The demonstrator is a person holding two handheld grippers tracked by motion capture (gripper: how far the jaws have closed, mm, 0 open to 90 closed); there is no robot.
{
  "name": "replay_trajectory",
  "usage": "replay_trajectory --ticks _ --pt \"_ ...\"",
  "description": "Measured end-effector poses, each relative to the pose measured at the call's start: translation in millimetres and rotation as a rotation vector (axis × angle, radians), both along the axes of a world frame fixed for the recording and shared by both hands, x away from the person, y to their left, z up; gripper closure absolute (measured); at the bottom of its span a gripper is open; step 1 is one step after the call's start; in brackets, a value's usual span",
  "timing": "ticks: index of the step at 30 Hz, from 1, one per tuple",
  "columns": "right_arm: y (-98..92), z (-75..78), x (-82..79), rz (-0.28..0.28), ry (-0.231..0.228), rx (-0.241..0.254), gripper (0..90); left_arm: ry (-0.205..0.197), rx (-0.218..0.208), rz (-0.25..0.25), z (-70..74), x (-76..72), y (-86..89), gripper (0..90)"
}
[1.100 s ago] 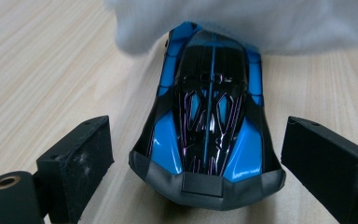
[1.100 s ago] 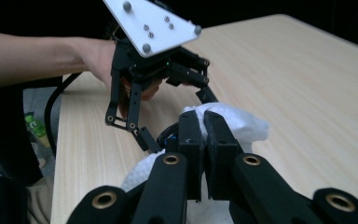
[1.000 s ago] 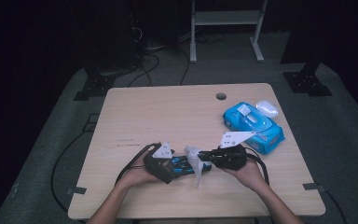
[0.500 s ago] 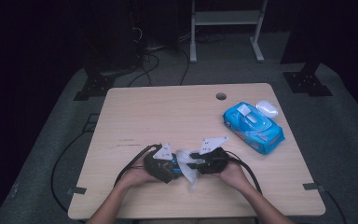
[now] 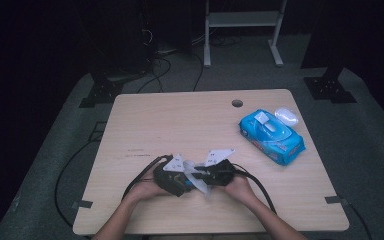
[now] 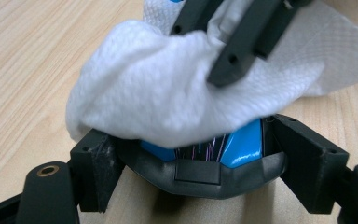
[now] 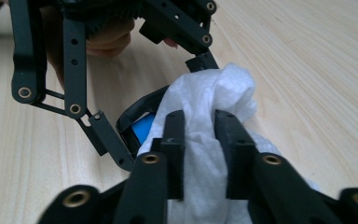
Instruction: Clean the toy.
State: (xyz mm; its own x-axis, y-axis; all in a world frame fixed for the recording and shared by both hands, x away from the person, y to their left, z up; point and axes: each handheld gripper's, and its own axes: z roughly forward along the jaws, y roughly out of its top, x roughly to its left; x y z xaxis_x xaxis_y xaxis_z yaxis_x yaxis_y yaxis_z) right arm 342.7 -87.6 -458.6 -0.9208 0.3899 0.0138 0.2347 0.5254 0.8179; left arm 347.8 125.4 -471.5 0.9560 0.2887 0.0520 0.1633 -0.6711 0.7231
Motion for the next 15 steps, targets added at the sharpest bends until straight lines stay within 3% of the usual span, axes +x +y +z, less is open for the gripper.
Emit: replay_trajectory --ticks 8,15 --pt "-22.9 2.7 -3.5 -0.042 -0.018 0.000 81.7 -0.003 0.000 -0.005 0.0 0.4 -0.4 22.4" --pt "-62.7 -7.0 -5.1 -0.118 0.005 -0.047 82.5 -0.007 -0.004 -0.004 -0.5 0.2 -0.2 22.4"
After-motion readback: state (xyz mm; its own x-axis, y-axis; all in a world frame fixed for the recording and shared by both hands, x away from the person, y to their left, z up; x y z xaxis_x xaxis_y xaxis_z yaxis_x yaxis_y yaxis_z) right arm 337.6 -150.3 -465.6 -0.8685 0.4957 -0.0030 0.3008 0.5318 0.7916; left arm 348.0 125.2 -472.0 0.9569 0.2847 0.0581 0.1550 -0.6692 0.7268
